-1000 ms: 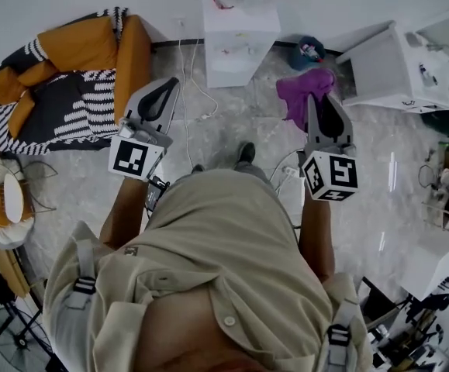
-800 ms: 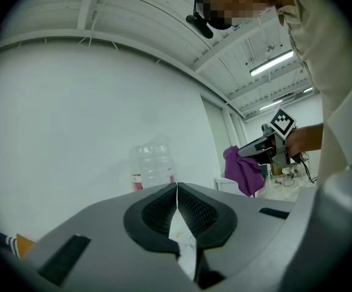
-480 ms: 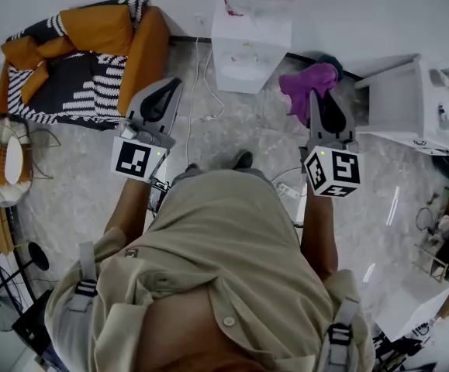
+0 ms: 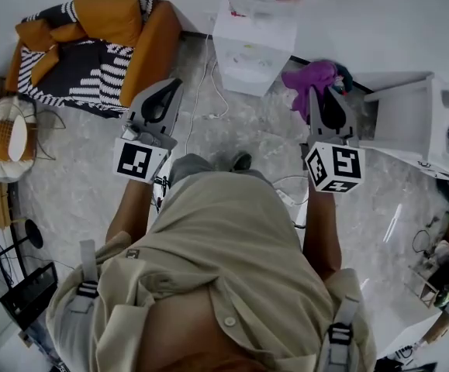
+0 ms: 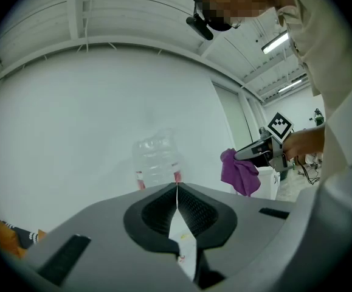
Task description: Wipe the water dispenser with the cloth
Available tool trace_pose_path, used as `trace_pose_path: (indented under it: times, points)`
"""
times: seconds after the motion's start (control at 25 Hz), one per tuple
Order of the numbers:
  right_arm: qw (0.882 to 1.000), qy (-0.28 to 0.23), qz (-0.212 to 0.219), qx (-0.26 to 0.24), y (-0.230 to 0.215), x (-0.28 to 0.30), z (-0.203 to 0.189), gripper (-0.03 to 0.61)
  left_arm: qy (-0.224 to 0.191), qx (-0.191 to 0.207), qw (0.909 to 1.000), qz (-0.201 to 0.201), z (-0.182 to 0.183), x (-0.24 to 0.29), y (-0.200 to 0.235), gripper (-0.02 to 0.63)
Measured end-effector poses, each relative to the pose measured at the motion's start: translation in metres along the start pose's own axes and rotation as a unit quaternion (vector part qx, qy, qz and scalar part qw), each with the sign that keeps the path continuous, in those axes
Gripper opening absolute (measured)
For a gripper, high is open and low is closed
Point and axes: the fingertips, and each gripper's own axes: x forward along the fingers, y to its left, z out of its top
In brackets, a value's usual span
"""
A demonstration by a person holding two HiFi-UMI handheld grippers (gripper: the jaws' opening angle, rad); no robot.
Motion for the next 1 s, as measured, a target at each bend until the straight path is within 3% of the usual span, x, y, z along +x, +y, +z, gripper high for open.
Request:
trace_pose_path:
  times: [0.32,0.52,1.0]
  points:
    - [1.0,0.015,0.002,0.011,-0.009,0.021,-0.017,0.08,0.011,0.009,0.9999,-0.01,-0.001,0.021,0.001,0.021]
    - [1.0,0.019,-0.015,0.01,-0.006,0.032,-0.019,0.08,-0.009,0.01,0.9994,-0.031,0.001,0.04,0.013,0.021]
    - [0.998,0.041,-0.053,0.0,-0.01,0.078,-0.046,0.08,0.002,0.013,0.997,-0.076,-0.025,0.095,0.045,0.021]
